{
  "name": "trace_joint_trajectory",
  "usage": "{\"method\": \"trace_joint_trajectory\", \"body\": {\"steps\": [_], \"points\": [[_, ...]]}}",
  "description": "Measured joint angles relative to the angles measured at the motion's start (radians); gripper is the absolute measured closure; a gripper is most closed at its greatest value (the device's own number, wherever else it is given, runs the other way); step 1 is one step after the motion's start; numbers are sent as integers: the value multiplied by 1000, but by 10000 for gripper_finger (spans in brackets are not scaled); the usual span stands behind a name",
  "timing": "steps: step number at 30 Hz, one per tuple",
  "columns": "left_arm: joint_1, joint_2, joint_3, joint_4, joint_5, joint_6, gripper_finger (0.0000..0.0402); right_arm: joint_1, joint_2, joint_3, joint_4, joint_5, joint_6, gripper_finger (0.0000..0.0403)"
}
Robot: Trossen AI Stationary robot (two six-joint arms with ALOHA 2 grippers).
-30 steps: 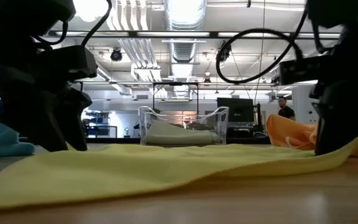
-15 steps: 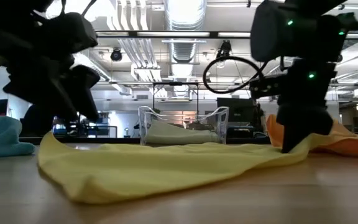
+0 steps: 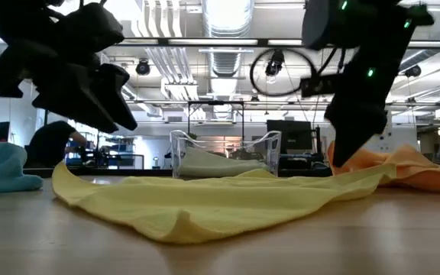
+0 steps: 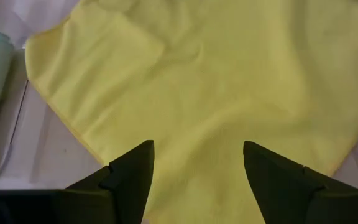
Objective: Fold microfiber towels
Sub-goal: Fold the top yellow microfiber cloth
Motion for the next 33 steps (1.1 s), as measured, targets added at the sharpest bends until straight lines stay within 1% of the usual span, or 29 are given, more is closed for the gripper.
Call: {"method": "trace_joint_trajectory", "body": {"steps": [3, 6, 8, 11, 13, 15, 20, 21, 26, 33], "points": [[0, -19, 21, -59, 3, 80, 172, 46, -54, 0, 30, 28, 0, 335], [0, -38, 64, -121, 8, 130, 172, 101, -93, 0, 117, 43, 1, 335], [-4, -38, 91, -207, 43, 173, 172, 146, -98, 0, 207, 54, -12, 335], [-20, -37, 116, -363, 95, 222, 172, 214, -94, 0, 338, 53, -83, 335], [-38, -37, 128, -447, 104, 229, 172, 251, -86, 1, 406, 56, -121, 335], [-61, -37, 130, -504, 103, 234, 172, 283, -76, 1, 436, 84, -141, 335], [-107, -4, 111, -533, 101, 403, 172, 323, -57, 1, 447, 160, -146, 335], [-113, 10, 111, -535, 83, 425, 172, 326, -52, 1, 449, 166, -146, 335], [-116, 84, 111, -531, -21, 515, 172, 332, -37, 1, 449, 168, -146, 335], [-119, 184, 112, -516, -31, 649, 174, 332, -35, 1, 449, 185, -154, 335]]}}
